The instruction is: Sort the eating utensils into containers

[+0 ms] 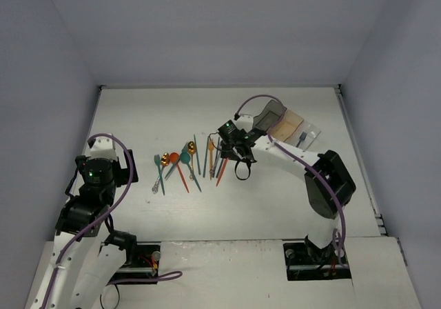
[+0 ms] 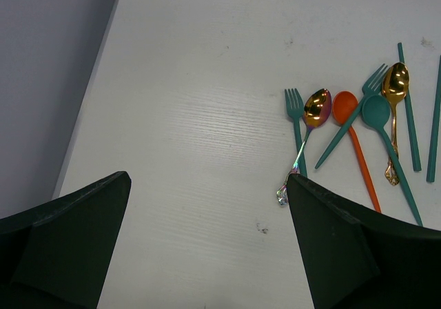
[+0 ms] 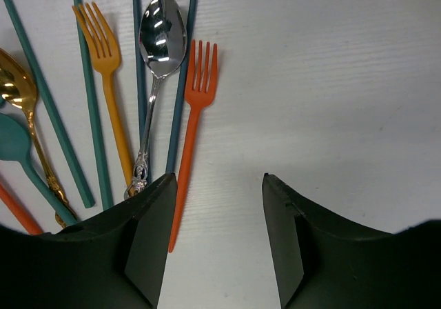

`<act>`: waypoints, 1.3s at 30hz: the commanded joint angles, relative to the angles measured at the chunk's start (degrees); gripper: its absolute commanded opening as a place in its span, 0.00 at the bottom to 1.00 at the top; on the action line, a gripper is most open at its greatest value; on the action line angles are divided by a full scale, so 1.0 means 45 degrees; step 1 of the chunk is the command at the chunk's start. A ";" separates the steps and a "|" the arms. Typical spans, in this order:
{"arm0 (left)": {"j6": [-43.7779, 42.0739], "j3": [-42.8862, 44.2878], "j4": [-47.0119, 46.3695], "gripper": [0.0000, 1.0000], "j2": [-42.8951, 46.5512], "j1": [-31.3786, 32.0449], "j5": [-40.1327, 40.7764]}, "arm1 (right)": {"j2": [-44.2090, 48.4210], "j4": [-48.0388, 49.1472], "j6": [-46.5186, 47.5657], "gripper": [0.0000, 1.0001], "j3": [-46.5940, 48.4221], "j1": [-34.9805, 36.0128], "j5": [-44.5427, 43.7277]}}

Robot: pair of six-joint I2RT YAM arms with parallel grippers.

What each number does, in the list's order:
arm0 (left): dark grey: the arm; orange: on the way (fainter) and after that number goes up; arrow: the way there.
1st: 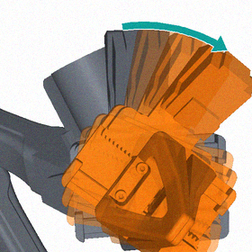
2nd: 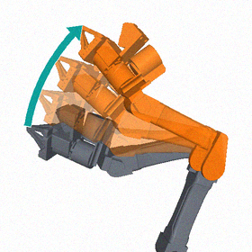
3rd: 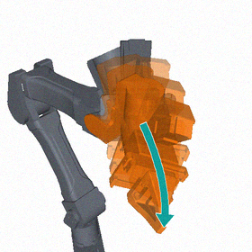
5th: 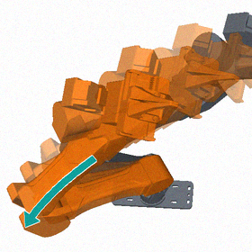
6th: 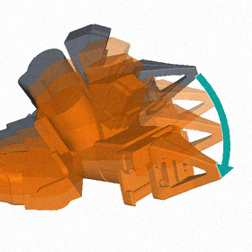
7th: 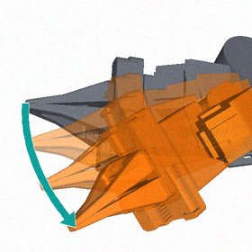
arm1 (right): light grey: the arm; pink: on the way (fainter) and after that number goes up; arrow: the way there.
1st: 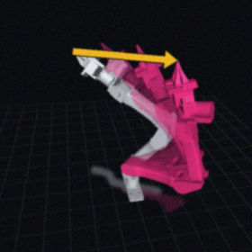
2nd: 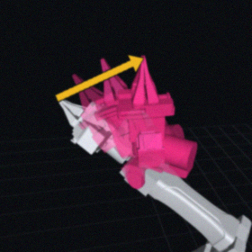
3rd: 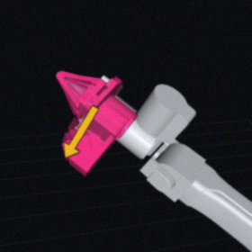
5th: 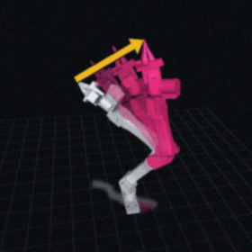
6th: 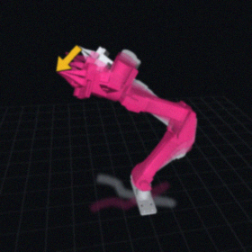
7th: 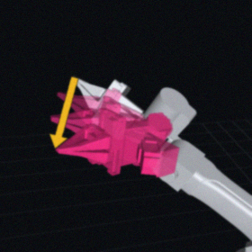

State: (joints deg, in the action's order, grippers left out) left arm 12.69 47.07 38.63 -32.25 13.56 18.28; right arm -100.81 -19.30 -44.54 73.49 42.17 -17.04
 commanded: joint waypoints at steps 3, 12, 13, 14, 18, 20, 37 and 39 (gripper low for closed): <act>0.0202 0.0126 -0.0811 0.95 -0.0288 0.0085 0.0214 | -0.1213 0.0766 -0.1159 0.49 0.0805 0.0493 -0.1027; 0.0245 0.0165 -0.0775 0.95 -0.0372 0.0092 0.0156 | -0.2521 0.1154 -0.1429 0.45 0.0953 0.0587 -0.1331; 0.0247 0.0165 -0.0773 0.95 -0.0383 0.0092 0.0167 | -0.2603 0.1206 -0.1442 0.44 0.0944 0.0589 -0.1341; 0.0247 0.0165 -0.0772 0.95 -0.0396 0.0092 0.0175 | -0.2676 0.1258 -0.1459 0.44 0.0936 0.0585 -0.1346; 0.0247 0.0165 -0.0777 0.95 -0.0435 0.0097 0.0146 | -0.2889 0.1378 -0.1533 0.43 0.0902 0.0565 -0.1369; 0.0258 0.0165 -0.0792 0.95 -0.0450 0.0111 0.0117 | -0.2971 0.1378 -0.1582 0.42 0.0789 0.0551 -0.1485; 0.0260 0.0172 -0.0792 0.95 -0.0457 0.0189 0.0129 | -0.0644 0.1180 -0.0801 0.01 -0.1022 -0.0476 -0.1696; 0.0266 0.0165 -0.0774 0.95 -0.0449 0.0189 0.0136 | 0.0069 0.0974 -0.0475 0.00 -0.1055 -0.0858 -0.1685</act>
State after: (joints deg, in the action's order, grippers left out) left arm 12.91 47.07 38.63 -33.30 13.96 18.28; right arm -110.01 -11.49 -49.42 69.13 41.85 -22.47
